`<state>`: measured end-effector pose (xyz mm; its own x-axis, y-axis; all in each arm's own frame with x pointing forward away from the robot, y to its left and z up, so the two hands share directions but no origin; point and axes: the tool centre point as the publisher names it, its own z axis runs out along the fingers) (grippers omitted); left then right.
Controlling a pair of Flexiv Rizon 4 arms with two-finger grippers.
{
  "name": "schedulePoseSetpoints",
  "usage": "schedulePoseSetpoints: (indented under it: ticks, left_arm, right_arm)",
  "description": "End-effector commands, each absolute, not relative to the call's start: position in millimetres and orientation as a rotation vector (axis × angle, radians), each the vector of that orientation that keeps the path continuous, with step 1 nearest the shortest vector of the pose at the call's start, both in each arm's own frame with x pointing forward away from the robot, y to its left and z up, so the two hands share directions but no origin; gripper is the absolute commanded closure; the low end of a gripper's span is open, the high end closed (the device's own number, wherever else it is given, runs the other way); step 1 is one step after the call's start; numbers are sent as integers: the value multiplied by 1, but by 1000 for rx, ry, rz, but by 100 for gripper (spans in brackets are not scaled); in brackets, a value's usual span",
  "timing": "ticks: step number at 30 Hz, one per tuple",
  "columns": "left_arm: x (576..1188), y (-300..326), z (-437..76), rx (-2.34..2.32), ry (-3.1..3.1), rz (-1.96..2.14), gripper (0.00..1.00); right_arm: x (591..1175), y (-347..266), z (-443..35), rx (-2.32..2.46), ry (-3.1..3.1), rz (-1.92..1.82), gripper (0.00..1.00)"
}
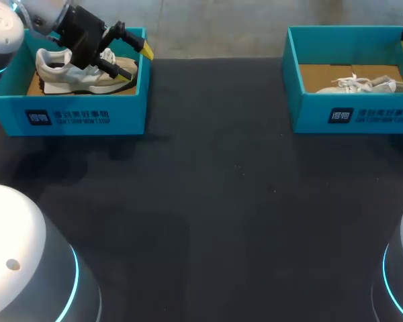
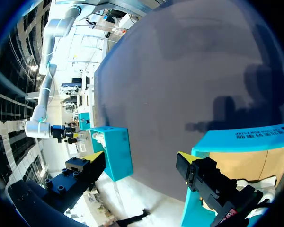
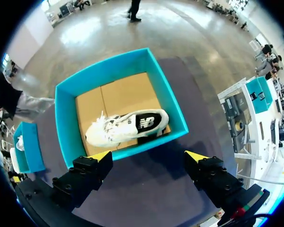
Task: Take the shoe out of the shoebox, open the shoe tongue, remove and reinsert the insole, then place the shoe into the shoebox
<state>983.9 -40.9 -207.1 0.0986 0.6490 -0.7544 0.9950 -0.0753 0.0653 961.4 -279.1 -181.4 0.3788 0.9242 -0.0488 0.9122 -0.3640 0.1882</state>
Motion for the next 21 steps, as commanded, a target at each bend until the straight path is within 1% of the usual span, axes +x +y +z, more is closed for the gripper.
schedulePoseSetpoints:
  ticks: [1, 8, 21]
  left_arm:
    - [984, -41, -207, 1792, 1613, -751, 0]
    - [984, -41, -207, 1792, 1613, -751, 0]
    - [984, -41, -207, 1792, 1613, -751, 0]
  right_arm:
    - [943, -274, -176, 2395, 1654, 159, 0]
    - [915, -256, -177, 2296, 1848, 159, 0]
    - [915, -256, -177, 2296, 1848, 159, 0]
